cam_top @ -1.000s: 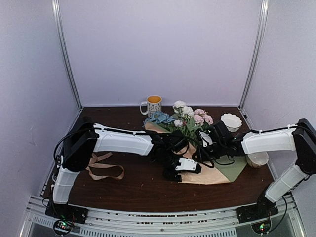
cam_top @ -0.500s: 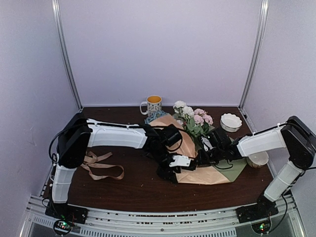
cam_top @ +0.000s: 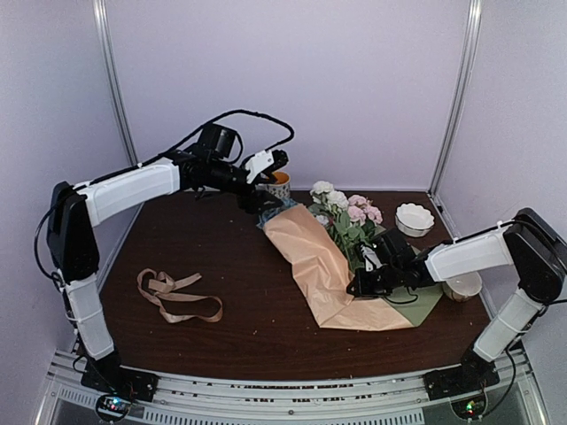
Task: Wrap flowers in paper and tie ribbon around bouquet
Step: Press the fold line of the 2/3-folded wrapping paper.
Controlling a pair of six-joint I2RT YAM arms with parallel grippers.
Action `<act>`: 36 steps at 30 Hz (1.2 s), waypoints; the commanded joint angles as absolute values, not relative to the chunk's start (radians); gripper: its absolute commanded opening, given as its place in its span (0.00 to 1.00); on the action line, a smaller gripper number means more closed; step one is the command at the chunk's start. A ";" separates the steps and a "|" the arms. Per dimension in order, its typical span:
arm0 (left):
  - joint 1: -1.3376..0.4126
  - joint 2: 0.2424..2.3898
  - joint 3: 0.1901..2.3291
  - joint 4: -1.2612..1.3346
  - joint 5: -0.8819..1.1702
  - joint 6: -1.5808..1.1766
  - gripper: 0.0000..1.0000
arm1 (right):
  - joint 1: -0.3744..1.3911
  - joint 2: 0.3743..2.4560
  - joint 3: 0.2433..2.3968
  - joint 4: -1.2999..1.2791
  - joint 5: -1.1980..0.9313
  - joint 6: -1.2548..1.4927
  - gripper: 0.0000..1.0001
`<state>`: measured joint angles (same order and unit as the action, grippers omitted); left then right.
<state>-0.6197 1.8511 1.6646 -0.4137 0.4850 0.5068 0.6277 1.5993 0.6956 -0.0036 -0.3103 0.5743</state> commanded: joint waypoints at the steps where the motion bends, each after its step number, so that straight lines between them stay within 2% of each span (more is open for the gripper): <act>1: -0.639 2.013 1.826 -0.484 0.524 0.598 0.76 | 0.625 1.580 0.688 -0.007 -0.317 0.576 0.00; 3: -0.639 2.047 1.853 -0.493 0.583 0.655 0.77 | 0.626 1.582 0.691 -0.010 -0.318 0.578 0.00; 8: -0.640 2.141 1.903 -0.450 0.578 0.694 0.80 | 0.626 1.566 0.683 -0.013 -0.316 0.581 0.00; 10: -0.641 2.177 1.944 -0.446 0.610 0.666 0.77 | 0.626 1.560 0.691 -0.024 -0.313 0.575 0.00; 12: -0.640 2.204 1.956 -0.402 0.617 0.602 0.65 | 0.626 1.556 0.693 -0.026 -0.308 0.576 0.00; 18: -0.659 2.241 1.956 -0.304 0.661 0.458 0.06 | 0.626 1.544 0.691 -0.046 -0.309 0.564 0.00; 19: -0.661 2.241 1.945 -0.290 0.645 0.442 0.00 | 0.626 1.538 0.688 -0.048 -0.308 0.567 0.00; 26: -0.677 2.292 1.987 -0.227 0.420 0.309 0.00 | 0.630 1.478 0.652 -0.050 -0.300 0.589 0.00; 31: -0.689 2.368 2.058 -0.293 0.227 0.312 0.00 | 0.636 1.446 0.629 -0.070 -0.296 0.596 0.00; 36: -0.691 2.387 2.094 -0.320 0.150 0.341 0.00 | 0.659 1.388 0.608 -0.111 -0.288 0.602 0.00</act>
<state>-0.7002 2.3814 2.0468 -0.3187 0.2821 0.3382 0.6399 1.4403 0.6365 -0.0364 -0.3088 0.5888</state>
